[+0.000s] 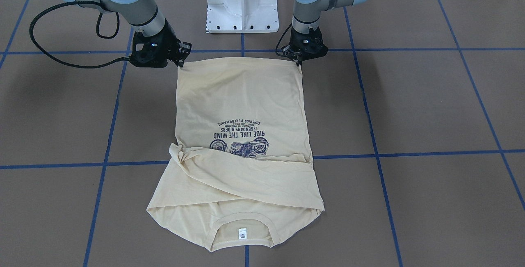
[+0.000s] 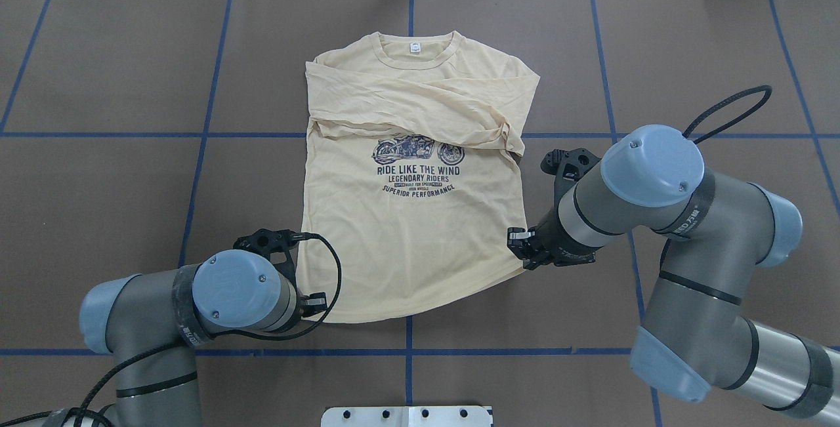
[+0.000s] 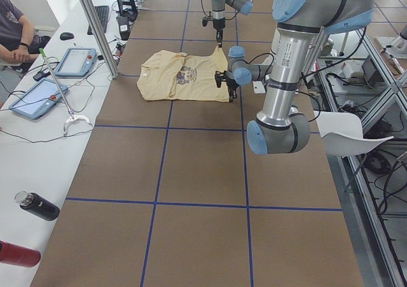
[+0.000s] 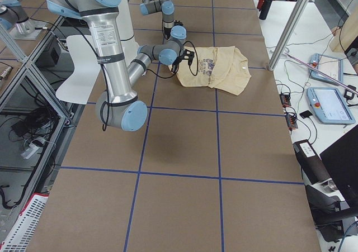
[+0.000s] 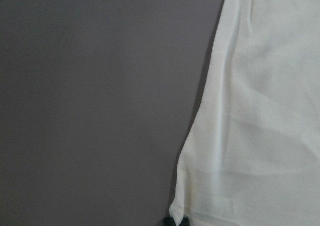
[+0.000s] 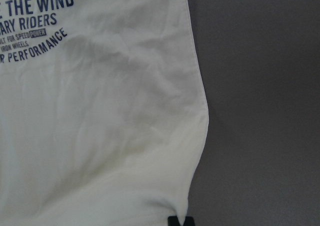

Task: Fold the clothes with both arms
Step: 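Hold both hem corners firmly with the left and right grippers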

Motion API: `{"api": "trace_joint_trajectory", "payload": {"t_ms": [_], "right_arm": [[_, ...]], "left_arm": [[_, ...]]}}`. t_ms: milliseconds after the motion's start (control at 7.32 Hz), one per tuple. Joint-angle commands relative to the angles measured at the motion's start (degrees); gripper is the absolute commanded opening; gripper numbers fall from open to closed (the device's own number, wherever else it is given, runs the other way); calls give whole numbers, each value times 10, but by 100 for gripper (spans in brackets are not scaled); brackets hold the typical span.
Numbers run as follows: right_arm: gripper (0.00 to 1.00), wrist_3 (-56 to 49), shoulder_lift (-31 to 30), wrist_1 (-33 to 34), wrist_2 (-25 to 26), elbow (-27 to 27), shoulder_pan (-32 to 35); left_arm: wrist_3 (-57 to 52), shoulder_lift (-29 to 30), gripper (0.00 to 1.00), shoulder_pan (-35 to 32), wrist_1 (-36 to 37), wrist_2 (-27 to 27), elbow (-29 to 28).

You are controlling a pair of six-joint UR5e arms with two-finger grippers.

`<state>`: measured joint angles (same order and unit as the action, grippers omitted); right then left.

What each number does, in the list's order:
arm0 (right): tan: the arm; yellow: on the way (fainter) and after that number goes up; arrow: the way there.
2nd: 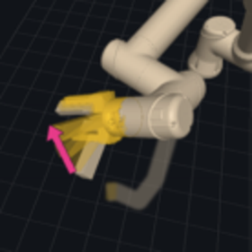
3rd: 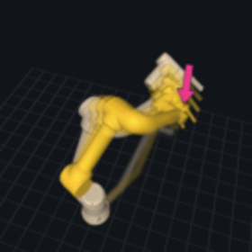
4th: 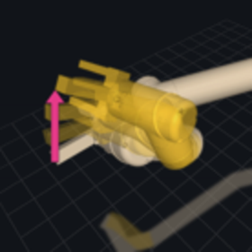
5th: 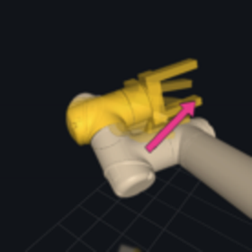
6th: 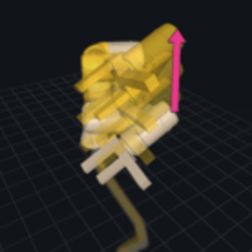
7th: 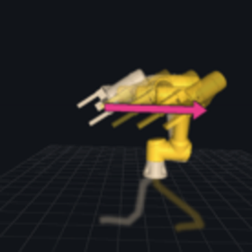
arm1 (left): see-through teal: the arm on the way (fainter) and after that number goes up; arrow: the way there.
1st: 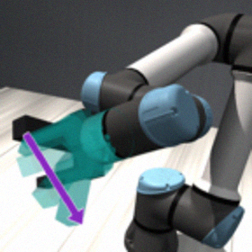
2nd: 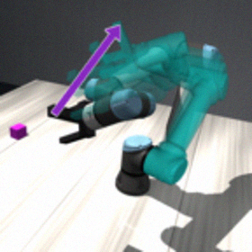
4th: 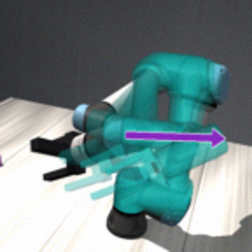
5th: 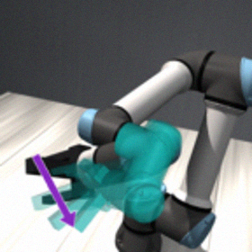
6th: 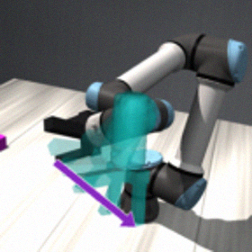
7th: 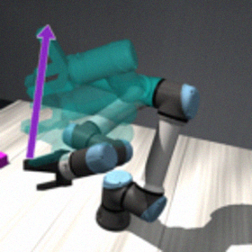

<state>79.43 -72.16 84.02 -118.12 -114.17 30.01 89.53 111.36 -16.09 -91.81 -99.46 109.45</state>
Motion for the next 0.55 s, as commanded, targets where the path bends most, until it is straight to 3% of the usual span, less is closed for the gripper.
{"api": "trace_joint_trajectory", "payload": {"t_ms": [0, 273, 410], "right_arm": [[0, -2, 0, 1, 0, 0, 2], [0, -1, 0, 1, -2, -1, 1], [0, 1, -7, -1, -3, -7, 3]], "left_arm": [[0, 1, 0, -3, 26, 0, 29], [0, 1, 0, -10, 28, 0, 44], [-1, -12, 0, -19, 30, -1, 98]]}}
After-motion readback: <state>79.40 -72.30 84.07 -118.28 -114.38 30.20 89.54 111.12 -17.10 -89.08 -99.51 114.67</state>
